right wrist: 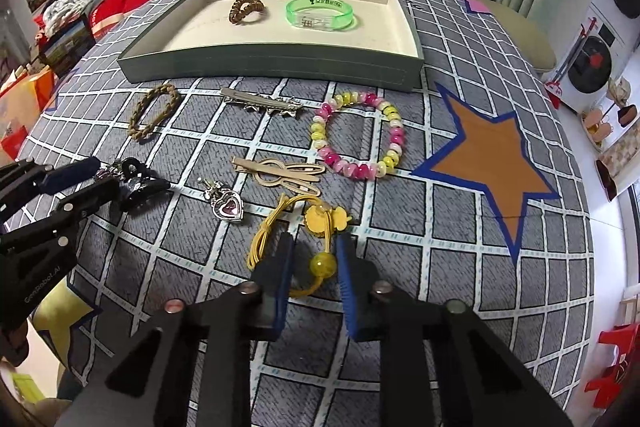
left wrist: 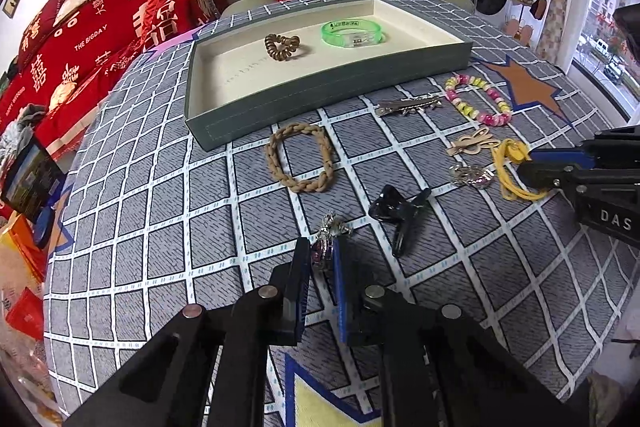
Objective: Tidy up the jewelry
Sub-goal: 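Grasp the silver heart charm with the left tool while the right tool grasps the yellow cord keychain, then carry the charm and keychain into the tray box and release both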
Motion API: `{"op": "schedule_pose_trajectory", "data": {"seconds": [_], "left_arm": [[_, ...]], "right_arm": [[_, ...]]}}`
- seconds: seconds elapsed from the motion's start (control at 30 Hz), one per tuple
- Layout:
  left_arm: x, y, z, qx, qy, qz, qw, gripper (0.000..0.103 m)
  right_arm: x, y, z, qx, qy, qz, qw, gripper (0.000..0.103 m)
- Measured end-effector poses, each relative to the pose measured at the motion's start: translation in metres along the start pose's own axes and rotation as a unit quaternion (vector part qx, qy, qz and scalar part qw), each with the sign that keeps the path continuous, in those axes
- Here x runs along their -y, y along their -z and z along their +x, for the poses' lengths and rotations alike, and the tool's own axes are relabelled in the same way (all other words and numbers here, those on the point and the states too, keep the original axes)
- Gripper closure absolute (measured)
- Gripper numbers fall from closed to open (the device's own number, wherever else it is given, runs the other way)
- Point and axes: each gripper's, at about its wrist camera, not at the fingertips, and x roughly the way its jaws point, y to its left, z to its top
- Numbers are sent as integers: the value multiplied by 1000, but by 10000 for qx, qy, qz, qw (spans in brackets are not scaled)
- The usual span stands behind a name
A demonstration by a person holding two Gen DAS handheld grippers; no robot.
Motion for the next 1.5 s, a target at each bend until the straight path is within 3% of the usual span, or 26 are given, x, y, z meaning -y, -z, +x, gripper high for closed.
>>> {"op": "schedule_pose_trajectory", "data": {"seconds": [0.07, 0.43, 0.9, 1.27, 1.5], "left_arm": [[-1, 0, -3, 32, 99, -45, 9999, 85], [-18, -6, -24, 182, 479, -439, 9977, 85], [-29, -40, -57, 584, 516, -534, 9955, 85], [-50, -88, -62, 838, 431, -668, 9933, 85], [-63, -127, -35, 855, 352, -760, 9928, 85]], "right_arm": [[1, 0, -1, -3, -15, 37, 10000, 89], [28, -5, -24, 304, -297, 551, 9976, 89], [44, -32, -58, 695, -642, 836, 9920, 89], [57, -85, -76, 963, -856, 930, 9873, 89], [65, -135, -66, 1011, -1123, 1134, 9820, 89]]}}
